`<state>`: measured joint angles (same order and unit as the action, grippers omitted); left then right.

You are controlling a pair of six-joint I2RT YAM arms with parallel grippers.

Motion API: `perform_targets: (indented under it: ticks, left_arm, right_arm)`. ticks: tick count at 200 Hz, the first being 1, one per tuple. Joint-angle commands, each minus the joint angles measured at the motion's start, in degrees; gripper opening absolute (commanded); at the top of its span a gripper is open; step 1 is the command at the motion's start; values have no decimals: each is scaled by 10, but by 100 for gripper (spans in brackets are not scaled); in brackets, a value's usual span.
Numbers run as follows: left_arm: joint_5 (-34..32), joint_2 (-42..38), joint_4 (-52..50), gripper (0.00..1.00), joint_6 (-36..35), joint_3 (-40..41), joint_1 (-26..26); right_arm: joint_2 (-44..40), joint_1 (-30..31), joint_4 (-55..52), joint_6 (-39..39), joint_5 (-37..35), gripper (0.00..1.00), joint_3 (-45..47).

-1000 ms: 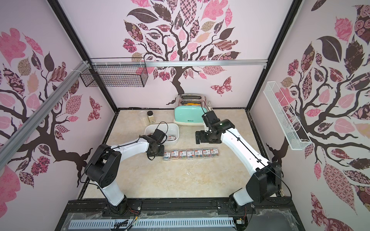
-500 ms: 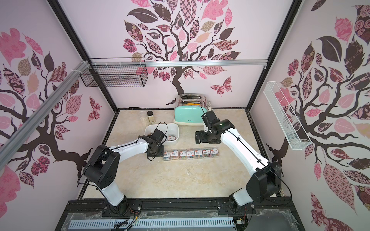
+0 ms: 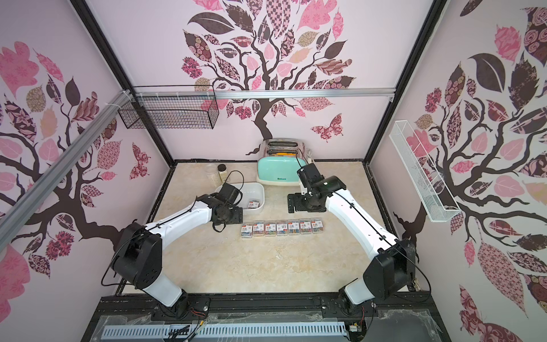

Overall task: Take the paper clips out of the storage box
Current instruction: Adjust the boxed paper clips at the center of the board, then pick up the boxed paper clips from the storage box.

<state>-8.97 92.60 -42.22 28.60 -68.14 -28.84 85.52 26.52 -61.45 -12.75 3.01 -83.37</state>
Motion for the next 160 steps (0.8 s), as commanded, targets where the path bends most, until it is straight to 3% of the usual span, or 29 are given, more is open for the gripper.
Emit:
perform_targets:
  ticks: [1, 21, 81, 160]
  left_arm:
    - [-9, -19, -37, 89, -17, -39, 7]
    - [0, -7, -55, 95, -28, -79, 19]
    - [-27, 111, -89, 93, -67, -197, 50]
    - [-35, 215, -52, 94, -74, -236, 95]
  right_arm:
    - [23, 7, -5, 5, 5, 99, -39]
    - [30, 10, -6, 6, 6, 99, -52]
    - [47, 12, -11, 15, 6, 99, -86]
    - [72, 12, -23, 20, 0, 99, -111]
